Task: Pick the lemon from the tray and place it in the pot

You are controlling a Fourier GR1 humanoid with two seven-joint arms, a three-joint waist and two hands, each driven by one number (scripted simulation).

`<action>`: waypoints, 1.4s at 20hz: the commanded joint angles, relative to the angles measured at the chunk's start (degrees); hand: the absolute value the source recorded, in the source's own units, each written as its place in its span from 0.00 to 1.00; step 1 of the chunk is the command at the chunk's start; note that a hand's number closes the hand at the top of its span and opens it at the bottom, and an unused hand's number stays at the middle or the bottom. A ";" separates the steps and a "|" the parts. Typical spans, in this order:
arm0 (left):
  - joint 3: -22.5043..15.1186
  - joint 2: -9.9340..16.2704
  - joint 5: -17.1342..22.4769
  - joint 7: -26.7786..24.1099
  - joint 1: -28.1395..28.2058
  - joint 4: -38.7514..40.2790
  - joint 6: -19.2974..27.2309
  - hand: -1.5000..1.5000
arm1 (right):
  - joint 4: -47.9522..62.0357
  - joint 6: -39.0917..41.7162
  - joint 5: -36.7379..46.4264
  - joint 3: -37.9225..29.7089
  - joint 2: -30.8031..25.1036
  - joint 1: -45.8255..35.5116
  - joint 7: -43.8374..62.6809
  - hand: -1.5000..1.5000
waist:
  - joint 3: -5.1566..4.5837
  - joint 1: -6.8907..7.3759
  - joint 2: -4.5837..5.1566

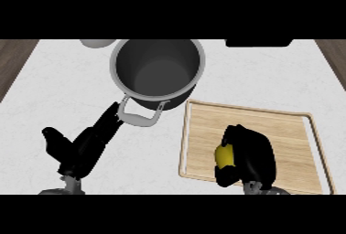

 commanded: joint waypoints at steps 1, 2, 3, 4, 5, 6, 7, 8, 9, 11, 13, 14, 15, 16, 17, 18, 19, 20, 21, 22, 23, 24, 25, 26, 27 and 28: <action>-1.93 -2.48 -2.42 0.73 -1.37 0.55 2.78 0.50 | -10.27 1.52 4.50 0.38 -0.21 -2.10 4.68 1.00 | 0.07 -0.34 0.00; -0.59 0.29 -0.73 -1.10 2.52 -1.11 -0.58 0.50 | -14.59 0.73 5.21 1.63 -0.75 0.82 4.75 1.00 | 0.07 -0.17 -0.09; -0.71 -0.22 -0.86 -0.40 2.66 -1.16 0.18 0.50 | -16.22 4.75 4.42 0.07 0.88 -3.33 6.96 1.00 | 0.05 0.11 -0.02; 0.22 0.44 0.41 2.76 0.11 -2.69 0.30 0.50 | -19.10 6.74 5.12 1.06 0.27 -4.31 6.82 1.00 | 0.06 0.03 -0.04; 0.54 -0.05 -0.07 2.11 -1.55 -0.99 0.79 0.50 | -20.43 8.61 4.46 0.45 0.47 -6.45 6.33 1.00 | 0.06 0.02 0.07; -1.04 -1.31 -2.32 0.12 -1.33 1.04 1.53 0.50 | -21.89 7.56 6.14 2.13 1.88 -6.74 6.98 1.00 | 0.05 -0.06 0.09; -0.16 -1.31 -1.04 -0.99 -3.09 5.06 -0.04 0.50 | -22.06 11.00 5.83 0.90 2.70 -11.65 7.46 1.00 | 0.01 -0.07 0.20; -3.82 -2.71 -3.64 -1.34 3.31 -2.14 1.88 0.50 | -22.78 11.37 5.51 -0.47 2.56 -12.79 6.46 1.00 | 0.06 0.60 0.04; -0.23 -0.63 -1.45 -2.04 -0.32 1.31 -0.28 0.50 | -23.48 13.72 5.06 -1.26 3.23 -15.04 6.40 1.00 | 0.05 0.38 0.17; -0.11 -0.57 -1.09 0.57 -1.01 0.90 0.30 0.50 | -24.28 15.76 3.04 -3.78 7.35 -21.41 7.57 1.00 | 0.04 0.56 0.16; -1.44 -2.17 -2.79 -2.58 -1.21 4.97 0.24 0.50 | -20.04 13.20 -1.09 -3.54 7.45 -26.93 10.92 1.00 | 0.03 0.71 0.26; 0.34 0.38 0.30 2.24 0.68 -3.06 -0.48 0.50 | -19.61 12.04 -3.13 -7.29 7.48 -28.42 9.28 1.00 | 0.07 1.15 0.16; -0.31 -1.14 -1.25 3.42 -3.95 -0.06 1.33 0.50 | -17.01 11.54 -3.69 -6.26 7.50 -32.91 12.81 1.00 | 0.05 0.90 0.22; 0.57 1.14 0.95 1.29 1.49 -2.50 -2.38 0.50 | -14.25 9.83 -4.69 -7.60 7.52 -32.64 11.05 1.00 | 0.06 1.08 0.21; -1.27 -0.89 -2.68 -4.09 3.08 1.98 -1.49 0.50 | -16.21 10.18 -3.68 -6.51 7.54 -31.04 10.92 1.00 | 0.06 0.68 0.21; -0.63 -0.60 -0.65 2.44 0.90 -2.61 0.05 0.50 | -8.55 8.31 -6.99 -12.46 7.55 -37.26 8.34 1.00 | 0.07 1.26 0.30; -2.44 -1.64 -1.74 4.90 0.39 -5.87 1.72 0.50 | -8.23 6.10 -6.35 -10.17 7.56 -38.65 11.38 1.00 | 0.08 1.28 0.20; -1.33 -1.37 -2.10 0.64 0.83 -2.33 0.67 0.50 | -6.27 7.69 -8.99 -13.29 7.57 -43.12 12.28 1.00 | 0.04 1.29 0.26; -0.43 -1.37 -1.08 4.60 -2.41 -2.38 1.66 0.50 | -2.59 9.52 -8.78 -15.66 7.57 -46.75 10.66 1.00 | 0.04 1.18 0.30; -0.11 -0.72 -1.55 1.01 -1.59 1.16 -0.22 0.50 | 2.48 2.72 -6.82 -13.31 7.58 -44.02 8.31 1.00 | 0.04 1.23 0.45; -0.48 -1.66 -1.61 0.23 -2.76 1.23 -0.01 0.50 | 1.58 6.50 -10.83 -17.63 7.58 -47.20 8.46 1.00 | 0.05 0.96 0.37; -3.07 -3.50 -3.58 0.68 0.92 -1.43 2.28 0.50 | 5.80 4.07 -11.17 -16.98 7.58 -48.75 9.36 1.00 | 0.05 1.54 0.36; -1.01 -1.84 -1.04 0.87 -1.52 -0.52 -0.20 0.50 | 11.44 2.28 -10.64 -16.98 7.59 -53.79 8.94 1.00 | 0.02 1.91 0.49; -1.41 -1.66 -2.02 -1.12 1.04 -0.36 -0.53 0.50 | 12.27 1.64 -9.45 -18.10 7.59 -50.77 4.33 1.00 | 0.06 1.29 0.40; -1.11 -2.54 -3.53 -1.65 -2.52 3.53 0.82 0.50 | 14.82 0.61 -10.16 -19.77 7.59 -55.70 5.12 1.00 | 0.04 1.25 0.49; -1.47 -1.37 -2.20 2.06 0.74 -2.94 0.68 0.50 | 18.87 -1.60 -10.07 -22.79 6.76 -52.47 -2.70 1.00 | 0.09 1.67 0.53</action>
